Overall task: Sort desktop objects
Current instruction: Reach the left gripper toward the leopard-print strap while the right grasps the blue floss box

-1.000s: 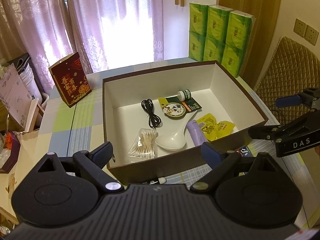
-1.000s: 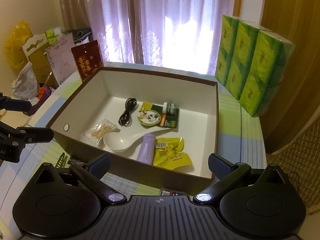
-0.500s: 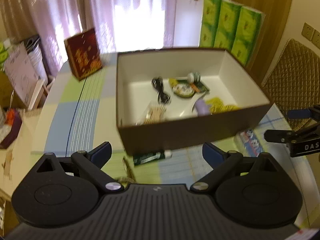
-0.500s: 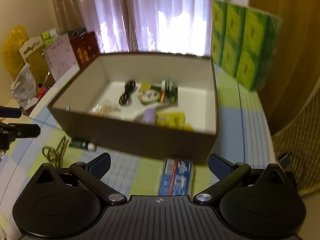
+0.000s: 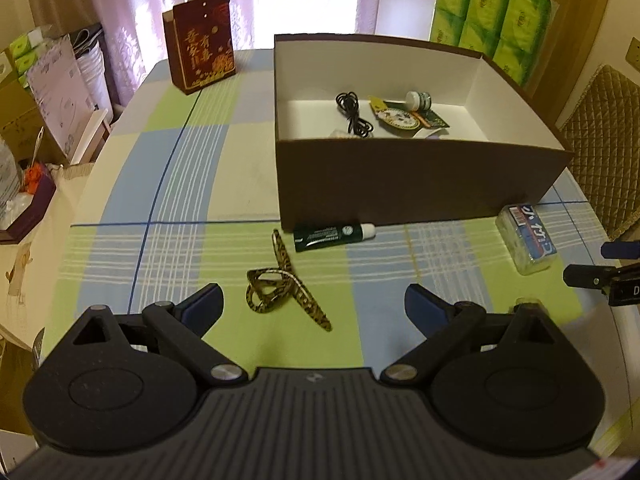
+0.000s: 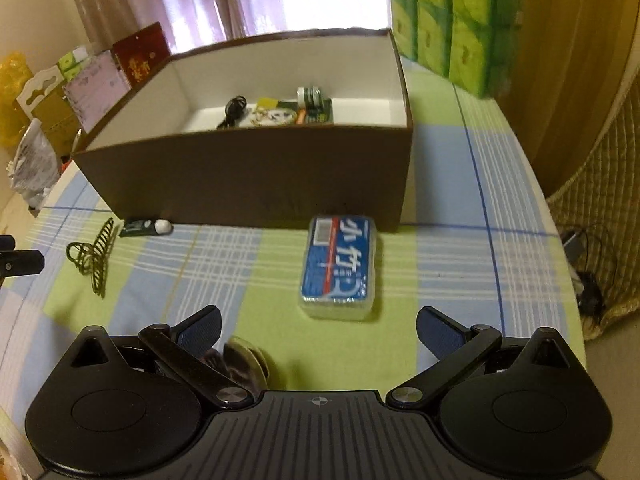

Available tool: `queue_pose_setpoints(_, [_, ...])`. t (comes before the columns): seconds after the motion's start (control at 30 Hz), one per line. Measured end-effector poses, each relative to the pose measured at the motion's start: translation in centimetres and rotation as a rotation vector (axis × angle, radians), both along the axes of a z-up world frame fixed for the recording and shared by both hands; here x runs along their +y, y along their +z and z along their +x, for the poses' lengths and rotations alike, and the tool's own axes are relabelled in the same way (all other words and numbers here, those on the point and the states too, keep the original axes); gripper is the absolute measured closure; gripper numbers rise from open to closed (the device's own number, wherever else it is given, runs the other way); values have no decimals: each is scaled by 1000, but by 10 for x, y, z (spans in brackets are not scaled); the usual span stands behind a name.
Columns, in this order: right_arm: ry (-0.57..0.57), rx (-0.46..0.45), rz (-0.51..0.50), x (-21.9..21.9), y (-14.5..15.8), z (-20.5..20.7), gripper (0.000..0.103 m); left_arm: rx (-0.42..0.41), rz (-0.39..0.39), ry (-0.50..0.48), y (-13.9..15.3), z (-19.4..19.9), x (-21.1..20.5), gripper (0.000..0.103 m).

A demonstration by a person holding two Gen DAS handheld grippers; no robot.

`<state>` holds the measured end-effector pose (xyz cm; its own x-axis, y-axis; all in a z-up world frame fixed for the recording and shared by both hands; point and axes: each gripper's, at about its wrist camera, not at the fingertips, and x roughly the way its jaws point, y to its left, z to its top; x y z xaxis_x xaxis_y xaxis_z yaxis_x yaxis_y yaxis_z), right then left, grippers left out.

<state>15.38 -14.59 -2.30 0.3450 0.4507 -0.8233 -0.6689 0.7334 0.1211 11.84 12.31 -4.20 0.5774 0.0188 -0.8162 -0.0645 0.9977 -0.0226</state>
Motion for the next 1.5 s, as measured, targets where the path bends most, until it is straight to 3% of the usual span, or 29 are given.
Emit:
queue_pose_setpoints(0.57, [-46,-60,-34,29,-44,37,3,26,30,38,-34,22,6,7])
queue_pose_setpoints(0.77, [-63,-57,-51,44,-56,54,18,32,47,38,-40,26,7,7])
queue_pose_setpoints(0.83, [-63,-53,-53,45,-59,56,34,32,52,40,-42,27,8,7])
queue_pose_setpoints(0.93, [-46,-64,-61,45,-60,55,47,30,57,43,-45,28,9,7])
queue_pose_setpoints(1.27, [-34,-63,-69,26,-59,36,47,30,96,59,-60,44,10,9])
queue_pose_setpoints(1.5, [-39,-57,-74,15,-58,26,47,44,125,39,-72,58,10,27])
